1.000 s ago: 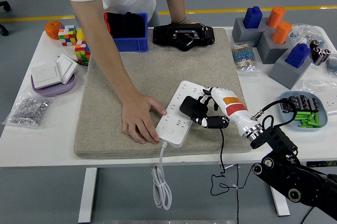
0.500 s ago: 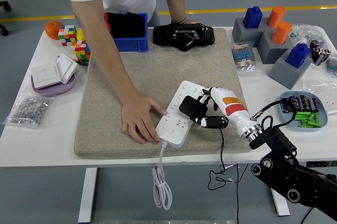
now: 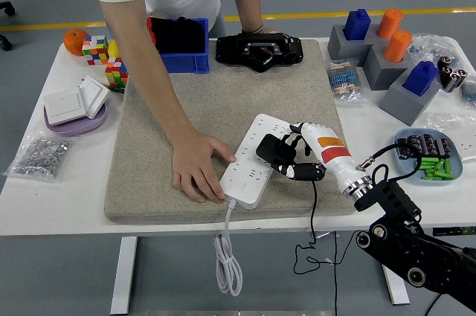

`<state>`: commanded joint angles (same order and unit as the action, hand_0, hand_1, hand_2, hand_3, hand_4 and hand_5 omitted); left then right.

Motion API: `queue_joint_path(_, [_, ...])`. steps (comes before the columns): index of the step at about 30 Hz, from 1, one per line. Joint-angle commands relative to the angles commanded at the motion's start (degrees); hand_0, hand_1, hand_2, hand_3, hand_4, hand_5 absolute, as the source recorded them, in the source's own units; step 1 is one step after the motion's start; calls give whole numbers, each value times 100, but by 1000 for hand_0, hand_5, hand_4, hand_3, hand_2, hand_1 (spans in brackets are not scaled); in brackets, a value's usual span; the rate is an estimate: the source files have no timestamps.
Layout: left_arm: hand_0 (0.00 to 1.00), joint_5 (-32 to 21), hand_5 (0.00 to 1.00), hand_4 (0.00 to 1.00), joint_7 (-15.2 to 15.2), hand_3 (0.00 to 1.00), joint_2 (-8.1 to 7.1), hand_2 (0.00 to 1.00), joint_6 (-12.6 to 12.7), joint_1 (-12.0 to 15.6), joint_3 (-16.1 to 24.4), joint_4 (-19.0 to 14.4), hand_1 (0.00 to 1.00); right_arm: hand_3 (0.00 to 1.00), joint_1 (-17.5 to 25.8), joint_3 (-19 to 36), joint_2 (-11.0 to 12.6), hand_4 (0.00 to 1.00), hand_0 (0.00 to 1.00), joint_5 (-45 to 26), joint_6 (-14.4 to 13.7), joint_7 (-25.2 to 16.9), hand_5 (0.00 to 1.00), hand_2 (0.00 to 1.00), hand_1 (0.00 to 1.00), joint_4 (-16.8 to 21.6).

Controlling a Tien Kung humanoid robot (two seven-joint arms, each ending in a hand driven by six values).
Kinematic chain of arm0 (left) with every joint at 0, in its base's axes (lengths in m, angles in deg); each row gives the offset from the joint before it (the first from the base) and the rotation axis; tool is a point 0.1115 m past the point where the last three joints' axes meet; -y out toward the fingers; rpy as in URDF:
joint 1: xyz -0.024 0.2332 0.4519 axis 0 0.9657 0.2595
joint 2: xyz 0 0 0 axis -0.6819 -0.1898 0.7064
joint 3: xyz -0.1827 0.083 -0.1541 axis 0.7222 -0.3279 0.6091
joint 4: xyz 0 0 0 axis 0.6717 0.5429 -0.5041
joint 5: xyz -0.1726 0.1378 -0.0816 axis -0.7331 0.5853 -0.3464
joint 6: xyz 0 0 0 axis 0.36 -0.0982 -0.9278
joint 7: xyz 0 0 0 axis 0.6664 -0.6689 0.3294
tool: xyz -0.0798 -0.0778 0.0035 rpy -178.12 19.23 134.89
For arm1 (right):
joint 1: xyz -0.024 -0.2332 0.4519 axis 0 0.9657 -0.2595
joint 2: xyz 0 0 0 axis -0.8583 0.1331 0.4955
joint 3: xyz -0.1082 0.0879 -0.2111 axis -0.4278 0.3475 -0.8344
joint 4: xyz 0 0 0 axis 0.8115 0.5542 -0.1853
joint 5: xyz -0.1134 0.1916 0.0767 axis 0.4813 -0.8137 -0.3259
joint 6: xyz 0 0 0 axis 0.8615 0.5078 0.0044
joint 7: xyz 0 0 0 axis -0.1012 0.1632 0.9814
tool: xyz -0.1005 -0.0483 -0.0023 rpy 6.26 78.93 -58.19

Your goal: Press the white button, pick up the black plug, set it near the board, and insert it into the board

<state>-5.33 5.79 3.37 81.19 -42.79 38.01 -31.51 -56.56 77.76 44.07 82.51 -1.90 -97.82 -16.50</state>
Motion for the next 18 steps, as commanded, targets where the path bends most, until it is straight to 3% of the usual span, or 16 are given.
queue_joint_path(9, [704, -27, 258, 664, 7, 675, 6, 587, -1, 3, -1, 0, 665, 427, 38, -81, 1, 692, 236, -82, -77, 39, 2, 256, 222, 260])
queue_joint_path(18, [704, -28, 259, 664, -1, 675, 4, 587, 1, -3, 18, 0, 666, 423, 18, -128, 7, 700, 235, -110, -111, 55, 2, 257, 226, 180])
